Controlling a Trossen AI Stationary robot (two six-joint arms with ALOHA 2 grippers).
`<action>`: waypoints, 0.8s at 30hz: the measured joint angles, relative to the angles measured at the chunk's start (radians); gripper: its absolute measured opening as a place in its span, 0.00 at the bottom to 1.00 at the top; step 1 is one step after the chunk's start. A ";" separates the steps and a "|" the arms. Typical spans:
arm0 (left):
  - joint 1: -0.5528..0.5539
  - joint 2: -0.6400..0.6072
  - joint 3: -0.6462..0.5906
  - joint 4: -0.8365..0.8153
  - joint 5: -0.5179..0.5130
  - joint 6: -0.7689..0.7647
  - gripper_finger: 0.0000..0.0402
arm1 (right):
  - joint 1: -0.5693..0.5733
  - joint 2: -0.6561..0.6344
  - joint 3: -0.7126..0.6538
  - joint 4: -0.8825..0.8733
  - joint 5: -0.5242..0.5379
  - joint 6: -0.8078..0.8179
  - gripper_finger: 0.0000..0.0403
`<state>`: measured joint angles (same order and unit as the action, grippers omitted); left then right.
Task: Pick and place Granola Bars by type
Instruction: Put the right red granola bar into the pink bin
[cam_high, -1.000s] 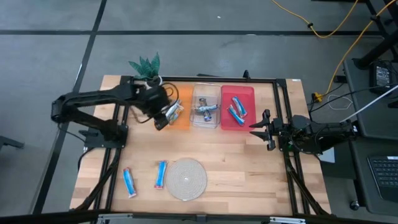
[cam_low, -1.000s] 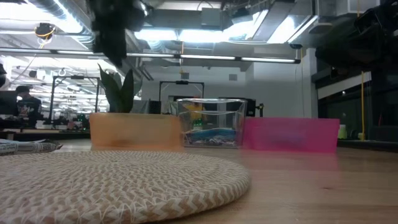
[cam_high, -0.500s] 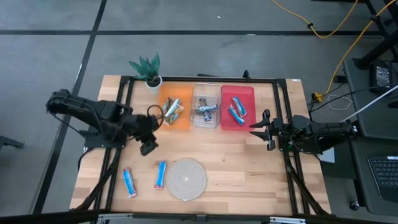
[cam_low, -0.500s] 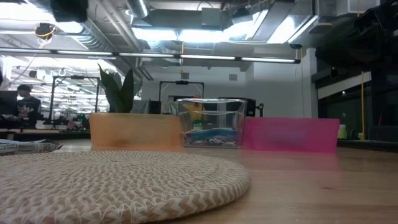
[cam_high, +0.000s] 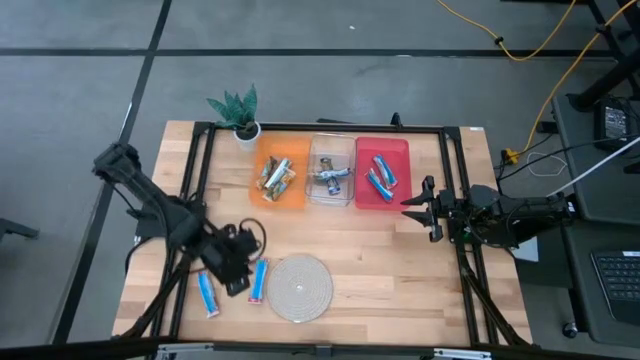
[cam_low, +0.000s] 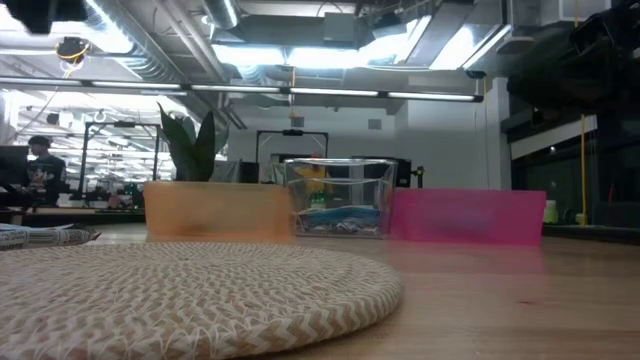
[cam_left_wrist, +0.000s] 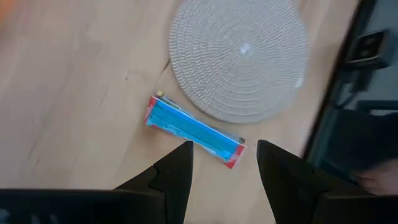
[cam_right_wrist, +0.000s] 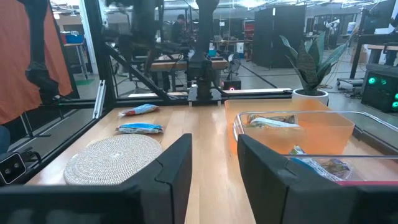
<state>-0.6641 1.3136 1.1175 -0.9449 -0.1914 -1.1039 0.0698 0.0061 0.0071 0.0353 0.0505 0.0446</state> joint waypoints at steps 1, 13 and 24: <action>-0.013 0.024 0.000 0.002 -0.019 -0.008 0.43 | 0.000 0.000 0.000 0.000 0.000 0.000 0.33; -0.032 0.250 0.000 0.000 -0.053 -0.088 0.43 | 0.000 0.000 0.000 0.000 0.000 0.000 0.33; 0.008 0.264 0.000 0.003 -0.052 -0.064 0.47 | 0.000 0.000 0.000 0.000 0.000 0.000 0.33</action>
<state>-0.6556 1.5779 1.1175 -0.9421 -0.2430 -1.1680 0.0697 0.0063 0.0071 0.0353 0.0505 0.0444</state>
